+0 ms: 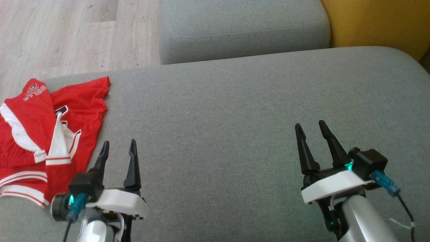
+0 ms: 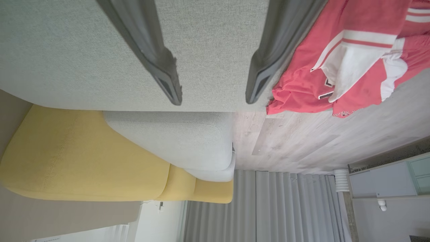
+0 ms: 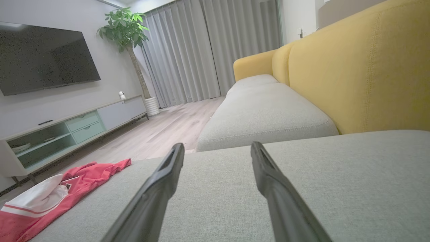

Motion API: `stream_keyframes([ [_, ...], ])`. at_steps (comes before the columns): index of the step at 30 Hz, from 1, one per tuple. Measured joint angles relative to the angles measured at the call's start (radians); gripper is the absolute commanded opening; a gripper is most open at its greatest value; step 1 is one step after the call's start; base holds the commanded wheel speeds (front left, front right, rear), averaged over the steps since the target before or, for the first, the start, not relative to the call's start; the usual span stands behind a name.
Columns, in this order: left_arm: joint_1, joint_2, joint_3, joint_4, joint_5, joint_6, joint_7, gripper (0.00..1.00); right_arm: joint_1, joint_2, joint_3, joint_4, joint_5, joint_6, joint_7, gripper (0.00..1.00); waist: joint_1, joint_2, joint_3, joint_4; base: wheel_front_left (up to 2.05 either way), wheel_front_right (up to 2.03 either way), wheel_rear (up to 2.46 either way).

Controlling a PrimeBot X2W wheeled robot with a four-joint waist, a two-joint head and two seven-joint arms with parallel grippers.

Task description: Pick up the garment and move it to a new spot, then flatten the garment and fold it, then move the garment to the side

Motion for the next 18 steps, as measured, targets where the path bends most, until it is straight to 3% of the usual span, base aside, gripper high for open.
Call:
stream_keyframes([
  [18, 0.0, 0.0, 0.001, -0.002, 0.026, 0.007, -0.007, 1.0, 0.0, 0.003, -0.017, 0.021, -0.024, 0.0, -0.01, 1.0, 0.0, 0.0, -0.003, -0.004, 0.0, 0.0, 0.0],
])
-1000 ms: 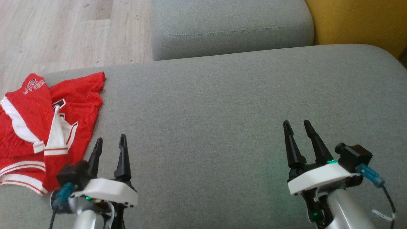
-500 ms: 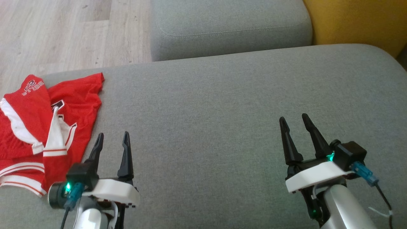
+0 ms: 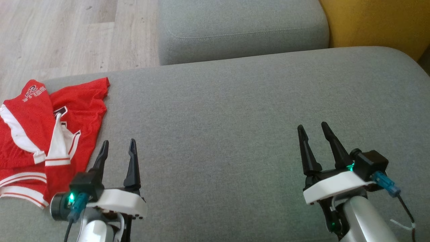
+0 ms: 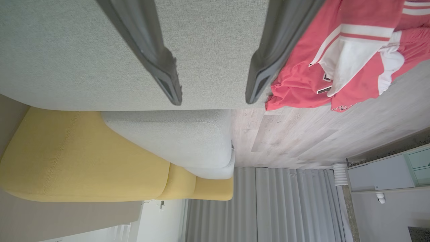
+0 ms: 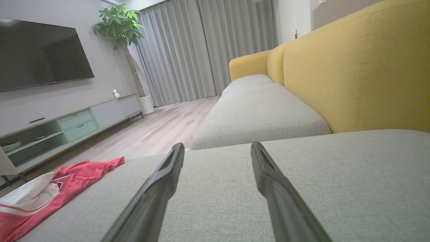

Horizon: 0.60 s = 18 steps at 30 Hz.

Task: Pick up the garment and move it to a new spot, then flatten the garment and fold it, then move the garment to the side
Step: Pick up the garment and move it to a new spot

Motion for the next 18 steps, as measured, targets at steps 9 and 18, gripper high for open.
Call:
stream_keyframes([
  [9, 0.0, 0.0, 0.002, 0.005, 0.0, -0.001, 0.0, 1.0, -0.001, 0.001, -0.002, 0.011, -0.003, 0.0, 0.0, 1.0, 0.0, 0.0, -0.006, 0.014, 0.0, 0.0, 0.0],
  [18, -0.01, 0.001, 0.025, 0.021, 0.024, -0.011, 0.0, 1.0, 0.003, 0.001, 0.003, 0.01, -0.002, 0.0, 0.0, 1.0, 0.0, 0.0, -0.014, 0.101, 0.0, 0.0, 0.0],
])
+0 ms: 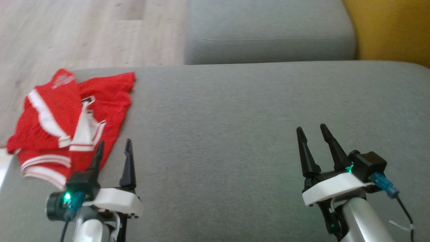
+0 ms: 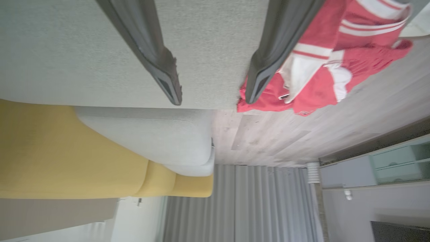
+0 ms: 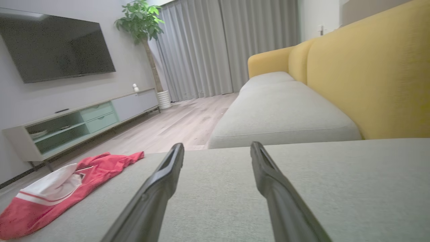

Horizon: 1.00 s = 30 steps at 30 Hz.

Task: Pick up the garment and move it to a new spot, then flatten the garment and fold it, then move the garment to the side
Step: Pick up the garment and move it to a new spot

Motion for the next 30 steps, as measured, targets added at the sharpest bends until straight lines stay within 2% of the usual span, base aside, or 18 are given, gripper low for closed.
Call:
stream_keyframes([
  [20, 0.003, 0.019, 0.078, 0.031, 0.0, -0.006, 0.0, 1.0, 0.005, 0.015, 0.032, -0.005, 0.044, 0.0, 0.0, 1.0, 0.0, 0.0, -0.017, 0.308, 0.0, 0.0, 0.0],
  [24, 0.005, 0.02, 0.081, 0.033, 0.0, -0.007, 0.0, 1.0, 0.005, 0.019, 0.033, -0.005, 0.044, 0.0, 0.0, 1.0, 0.0, 0.0, -0.017, 0.336, 0.0, 0.0, 0.0],
  [30, 0.005, 0.02, 0.097, 0.036, -0.001, -0.01, 0.0, 1.0, 0.005, 0.02, 0.036, -0.005, 0.052, 0.0, 0.0, 1.0, 0.0, 0.0, -0.016, 0.329, 0.0, 0.0, 0.0],
])
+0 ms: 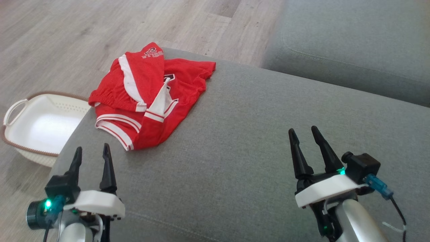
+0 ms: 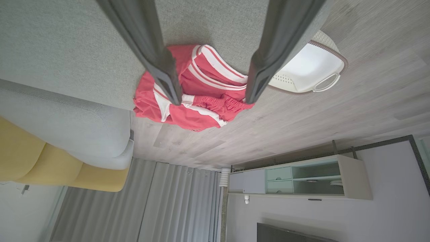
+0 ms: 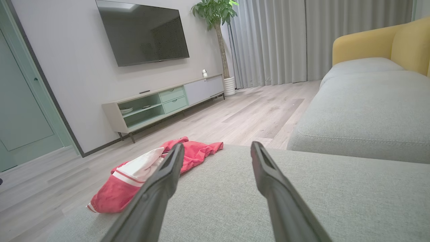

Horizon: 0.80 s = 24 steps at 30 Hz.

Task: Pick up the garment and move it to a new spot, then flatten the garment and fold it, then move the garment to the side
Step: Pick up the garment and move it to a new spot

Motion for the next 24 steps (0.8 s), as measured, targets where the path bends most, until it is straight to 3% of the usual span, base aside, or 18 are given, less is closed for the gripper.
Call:
stream_keyframes([
  [7, 0.0, 0.0, 0.004, 0.0, -0.001, -0.014, 0.0, 1.0, 0.0, 0.0, 0.0, 0.0, 0.0, 0.0, 0.0, 1.0, 0.0, 0.0, 0.002, -0.025, 0.0, 0.0, 0.0],
  [15, -0.066, 0.023, 0.011, 0.047, -0.063, -0.071, 0.025, 1.0, 0.0, 0.001, 0.0, 0.0, 0.0, 0.0, 0.0, 1.0, 0.0, 0.0, 0.016, -0.072, 0.0, 0.0, 0.0],
  [19, -0.15, 0.061, 0.014, 0.062, -0.101, -0.094, 0.153, 1.0, -0.002, 0.001, 0.001, 0.002, 0.0, 0.0, 0.0, 1.0, 0.0, 0.0, 0.028, -0.11, 0.0, 0.0, 0.0],
  [24, -0.249, 0.134, 0.018, 0.166, -0.176, -0.12, 0.429, 1.0, -0.004, 0.001, -0.001, 0.003, 0.0, 0.0, 0.0, 1.0, 0.0, 0.0, 0.05, -0.174, 0.0, 0.0, 0.0],
])
